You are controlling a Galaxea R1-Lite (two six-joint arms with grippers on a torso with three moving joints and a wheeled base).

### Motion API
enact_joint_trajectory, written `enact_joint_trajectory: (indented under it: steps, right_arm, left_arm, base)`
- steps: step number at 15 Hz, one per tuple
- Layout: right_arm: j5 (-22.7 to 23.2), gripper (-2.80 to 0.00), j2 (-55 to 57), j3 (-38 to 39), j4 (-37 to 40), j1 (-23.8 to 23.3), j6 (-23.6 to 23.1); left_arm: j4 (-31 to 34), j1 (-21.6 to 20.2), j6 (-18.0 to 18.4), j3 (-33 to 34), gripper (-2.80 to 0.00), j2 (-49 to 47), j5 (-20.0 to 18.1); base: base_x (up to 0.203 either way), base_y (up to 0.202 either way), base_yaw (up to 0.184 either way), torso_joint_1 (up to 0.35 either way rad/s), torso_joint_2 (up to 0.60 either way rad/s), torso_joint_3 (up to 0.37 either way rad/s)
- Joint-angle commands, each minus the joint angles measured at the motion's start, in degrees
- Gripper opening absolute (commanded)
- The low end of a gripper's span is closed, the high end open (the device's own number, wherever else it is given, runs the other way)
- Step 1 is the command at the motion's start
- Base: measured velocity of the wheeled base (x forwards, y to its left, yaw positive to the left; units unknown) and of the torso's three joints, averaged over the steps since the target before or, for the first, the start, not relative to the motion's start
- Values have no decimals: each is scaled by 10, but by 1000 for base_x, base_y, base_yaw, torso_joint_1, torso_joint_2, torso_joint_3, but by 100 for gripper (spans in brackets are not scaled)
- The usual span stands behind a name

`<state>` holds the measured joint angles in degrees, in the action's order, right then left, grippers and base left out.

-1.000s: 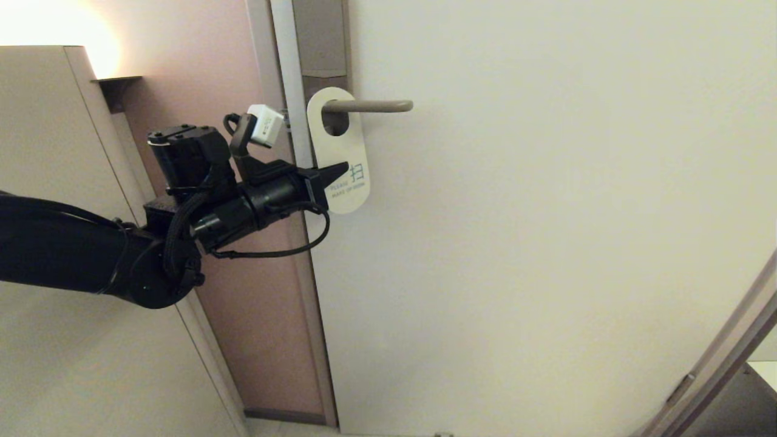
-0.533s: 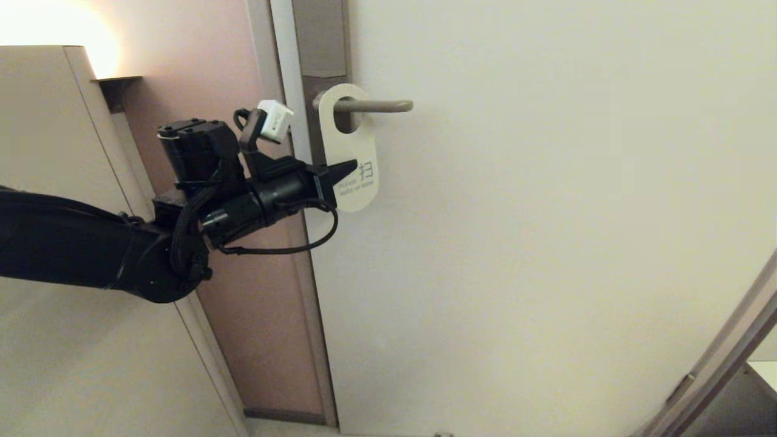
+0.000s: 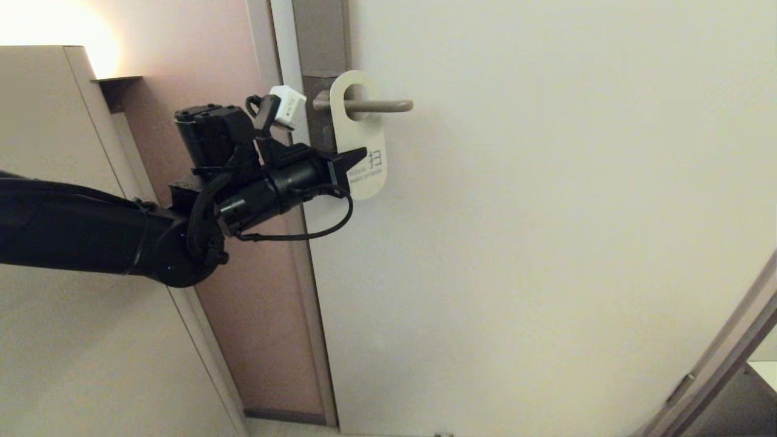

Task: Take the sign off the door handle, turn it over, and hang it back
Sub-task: Take down the sign

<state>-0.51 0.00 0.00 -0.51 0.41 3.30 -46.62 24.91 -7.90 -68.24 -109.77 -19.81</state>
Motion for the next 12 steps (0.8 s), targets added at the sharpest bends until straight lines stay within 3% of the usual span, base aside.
enact_joint_trajectory:
  steps: [1,5,12]
  right_arm:
    - [1,-280,0,0,0,0,0]
    - [0,-280,1,0,0,0,0]
    - [0,-280,0,0,0,0,0]
  left_arm:
    - [1,10,0,-16,-280,-14,0]
    - [15,38,6,-37,-280,-32,28]
    - [16,50,6,-40,-280,-32,28]
  base:
    - [0,0,0,0,0,0]
    - [0,0,0,0,0,0]
    - [0,0,0,0,0,0]
